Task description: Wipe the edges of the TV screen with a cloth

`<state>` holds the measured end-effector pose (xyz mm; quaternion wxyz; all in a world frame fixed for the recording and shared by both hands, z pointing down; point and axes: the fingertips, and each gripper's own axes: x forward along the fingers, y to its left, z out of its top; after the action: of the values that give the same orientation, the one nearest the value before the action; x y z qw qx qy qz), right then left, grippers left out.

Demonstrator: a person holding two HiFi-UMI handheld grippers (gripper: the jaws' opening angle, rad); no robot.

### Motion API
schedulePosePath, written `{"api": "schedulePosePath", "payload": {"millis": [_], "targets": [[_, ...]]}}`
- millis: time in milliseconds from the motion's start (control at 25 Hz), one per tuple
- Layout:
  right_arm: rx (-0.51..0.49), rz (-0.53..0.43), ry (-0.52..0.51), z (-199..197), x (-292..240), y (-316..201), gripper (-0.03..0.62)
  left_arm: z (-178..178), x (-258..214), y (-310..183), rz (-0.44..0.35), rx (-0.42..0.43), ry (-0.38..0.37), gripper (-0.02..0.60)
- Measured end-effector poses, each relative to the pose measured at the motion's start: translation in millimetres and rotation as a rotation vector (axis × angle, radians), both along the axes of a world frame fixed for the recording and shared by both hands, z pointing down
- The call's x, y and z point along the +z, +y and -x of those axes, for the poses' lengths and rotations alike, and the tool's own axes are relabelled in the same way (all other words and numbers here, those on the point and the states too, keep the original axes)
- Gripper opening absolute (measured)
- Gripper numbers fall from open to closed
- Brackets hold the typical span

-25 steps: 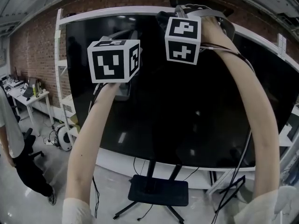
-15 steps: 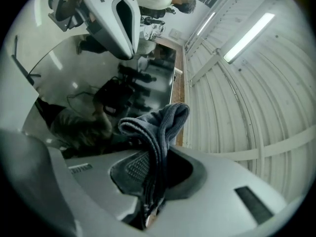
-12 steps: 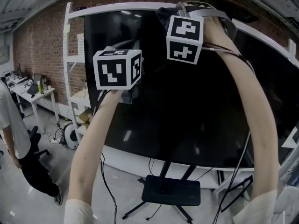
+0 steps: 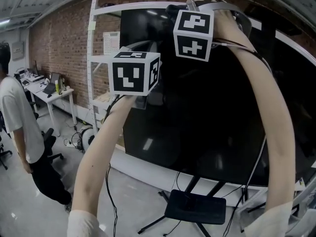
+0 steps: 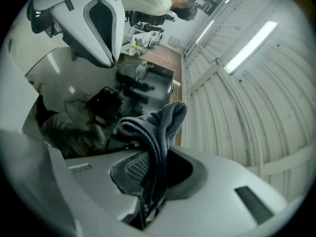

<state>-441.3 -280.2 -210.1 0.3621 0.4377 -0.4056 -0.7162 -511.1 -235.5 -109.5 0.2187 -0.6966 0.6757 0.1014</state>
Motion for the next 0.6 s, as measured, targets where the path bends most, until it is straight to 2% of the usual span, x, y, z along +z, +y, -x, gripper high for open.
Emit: {"api": "schedulePosePath", "payload": {"millis": [120, 320, 480, 600], "targets": [[-0.015, -0.003, -0.001, 14.2, -1.9, 2.7, 0.049, 15.8, -4.7, 3.7, -0.013, -0.011, 0.005, 0.015], [-0.026, -0.006, 0.043, 75.5, 0.5, 8.1, 0.049, 81.7, -15.3, 11.8, -0.036, -0.038, 0.017, 0.015], [-0.052, -0.012, 0.045, 113.8, 1.2, 19.1, 0.049, 114.5, -25.1, 24.7, -0.059, -0.066, -0.015, 0.015], [-0.057, -0.023, 0.049, 145.8, -1.1, 14.0, 0.049, 147.3, -30.2, 17.5, -0.071, -0.066, -0.013, 0.017]]}}
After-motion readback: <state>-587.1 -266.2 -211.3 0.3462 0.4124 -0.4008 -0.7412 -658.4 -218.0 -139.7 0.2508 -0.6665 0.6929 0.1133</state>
